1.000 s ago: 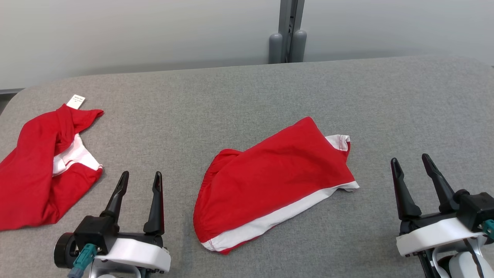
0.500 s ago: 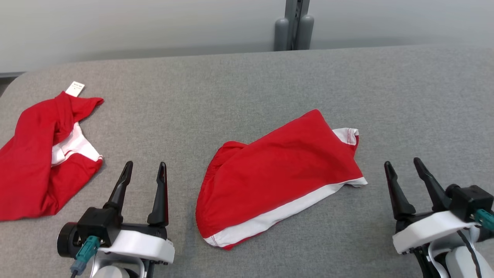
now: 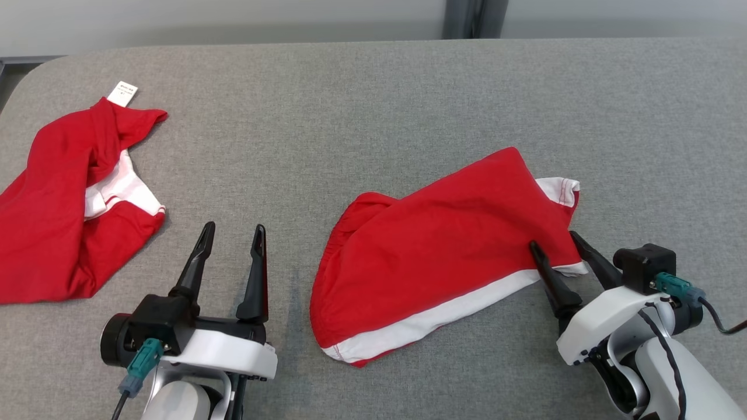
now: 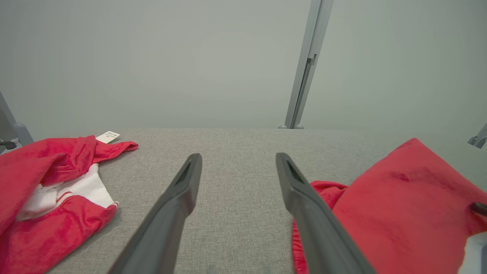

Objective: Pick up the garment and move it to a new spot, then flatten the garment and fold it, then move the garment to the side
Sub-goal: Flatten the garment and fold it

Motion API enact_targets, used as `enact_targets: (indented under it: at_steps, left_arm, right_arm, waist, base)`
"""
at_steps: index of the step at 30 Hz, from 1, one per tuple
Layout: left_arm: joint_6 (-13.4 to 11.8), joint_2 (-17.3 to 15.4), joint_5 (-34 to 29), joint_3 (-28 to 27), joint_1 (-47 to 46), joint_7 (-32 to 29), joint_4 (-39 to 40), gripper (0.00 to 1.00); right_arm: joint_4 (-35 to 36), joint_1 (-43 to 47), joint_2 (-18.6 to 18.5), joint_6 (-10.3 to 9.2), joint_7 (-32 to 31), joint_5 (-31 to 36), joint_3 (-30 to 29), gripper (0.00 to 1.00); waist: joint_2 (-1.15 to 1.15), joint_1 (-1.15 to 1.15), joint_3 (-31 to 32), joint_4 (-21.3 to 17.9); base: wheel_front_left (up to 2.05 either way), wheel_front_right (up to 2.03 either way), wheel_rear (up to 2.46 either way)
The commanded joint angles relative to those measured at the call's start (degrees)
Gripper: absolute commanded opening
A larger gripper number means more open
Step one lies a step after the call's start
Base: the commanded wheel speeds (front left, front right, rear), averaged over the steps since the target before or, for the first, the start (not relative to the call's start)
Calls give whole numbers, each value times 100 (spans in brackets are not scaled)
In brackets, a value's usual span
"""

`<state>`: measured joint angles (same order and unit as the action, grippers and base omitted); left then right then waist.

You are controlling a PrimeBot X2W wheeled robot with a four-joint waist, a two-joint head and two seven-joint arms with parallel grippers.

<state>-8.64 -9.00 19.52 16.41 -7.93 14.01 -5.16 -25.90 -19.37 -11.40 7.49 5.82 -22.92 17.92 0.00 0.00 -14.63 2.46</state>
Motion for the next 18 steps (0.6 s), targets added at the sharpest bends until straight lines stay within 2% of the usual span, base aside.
enact_targets:
  at_steps: [1, 3, 8, 13, 18]
  left_arm:
    - [11, -13, -23, -16, -115, 24, -13, 100]
    - [14, 3, -17, -21, -117, 44, -31, 100]
    - [16, 15, -21, -49, -139, 77, -69, 100]
    - [48, 37, -36, -41, -194, 93, -101, 100]
    - [52, 52, -50, -24, -230, 107, -129, 100]
  right_arm:
    - [-31, -58, -65, 1, -19, -51, 15, 53]
    - [-93, -117, -92, 1, 1, -135, 77, 0]
    - [-87, -106, -212, 1, 188, -238, -38, 0]
    - [-7, -160, -353, 1, 426, 93, -347, 0]
    - [65, -67, -192, 1, 303, 400, -165, 0]
  waist:
    - [0, 0, -11, 12]
    - [0, 0, -31, 17]
    - [0, 0, -57, -24]
    - [0, 0, -71, -63]
    - [0, 0, -80, -67]
  base:
    - [0, 0, 0]
    - [0, 0, 0]
    - [0, 0, 0]
    - [0, 0, 0]
    - [0, 0, 0]
